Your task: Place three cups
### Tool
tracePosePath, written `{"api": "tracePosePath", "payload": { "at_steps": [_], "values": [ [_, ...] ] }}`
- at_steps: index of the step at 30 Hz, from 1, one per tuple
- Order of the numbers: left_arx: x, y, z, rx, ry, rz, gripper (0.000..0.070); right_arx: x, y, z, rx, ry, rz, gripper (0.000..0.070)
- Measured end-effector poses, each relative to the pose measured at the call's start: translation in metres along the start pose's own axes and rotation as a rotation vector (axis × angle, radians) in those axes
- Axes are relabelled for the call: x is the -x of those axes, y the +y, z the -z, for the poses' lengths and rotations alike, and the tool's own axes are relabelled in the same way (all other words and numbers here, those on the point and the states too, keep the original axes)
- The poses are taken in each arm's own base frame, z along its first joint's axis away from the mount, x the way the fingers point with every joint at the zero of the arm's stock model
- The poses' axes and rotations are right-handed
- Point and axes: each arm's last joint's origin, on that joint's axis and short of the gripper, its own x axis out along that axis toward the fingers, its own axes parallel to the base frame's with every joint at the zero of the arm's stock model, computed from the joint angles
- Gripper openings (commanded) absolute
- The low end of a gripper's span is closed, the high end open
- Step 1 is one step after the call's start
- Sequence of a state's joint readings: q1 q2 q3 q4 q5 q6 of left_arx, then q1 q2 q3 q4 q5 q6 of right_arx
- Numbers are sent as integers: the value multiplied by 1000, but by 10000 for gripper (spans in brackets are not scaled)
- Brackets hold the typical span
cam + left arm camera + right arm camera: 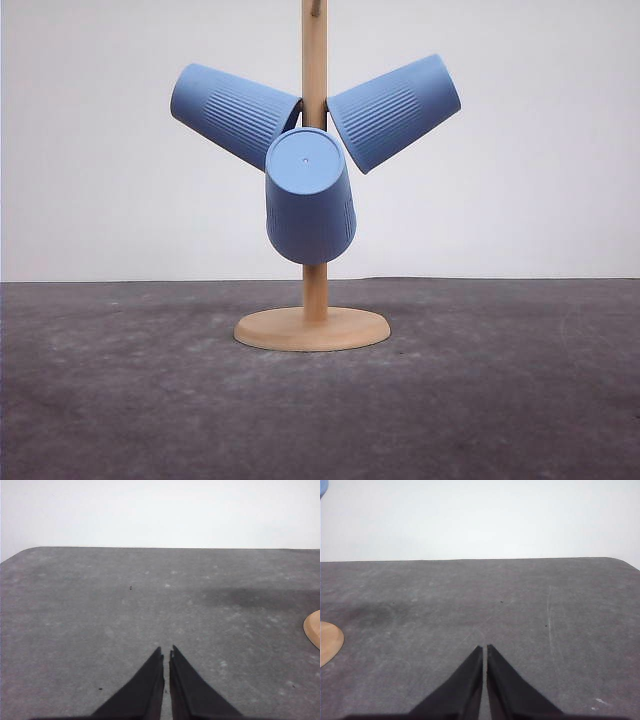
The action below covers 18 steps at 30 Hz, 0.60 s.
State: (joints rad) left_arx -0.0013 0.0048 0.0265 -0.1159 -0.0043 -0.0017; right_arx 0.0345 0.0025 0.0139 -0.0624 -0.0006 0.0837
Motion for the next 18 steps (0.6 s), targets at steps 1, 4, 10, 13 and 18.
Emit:
{"api": "tracePosePath", "payload": {
  "at_steps": [1,4,10,13,18],
  "values": [
    [0,0,0,0,0,0,0,0,0,0,0,0,0,12],
    [0,0,0,0,0,0,0,0,0,0,0,0,0,12],
    [0,0,0,0,0,0,0,0,0,0,0,0,0,12],
    [0,0,0,0,0,0,0,0,0,0,0,0,0,12],
    [0,0,0,0,0,0,0,0,0,0,0,0,0,12]
  ]
}}
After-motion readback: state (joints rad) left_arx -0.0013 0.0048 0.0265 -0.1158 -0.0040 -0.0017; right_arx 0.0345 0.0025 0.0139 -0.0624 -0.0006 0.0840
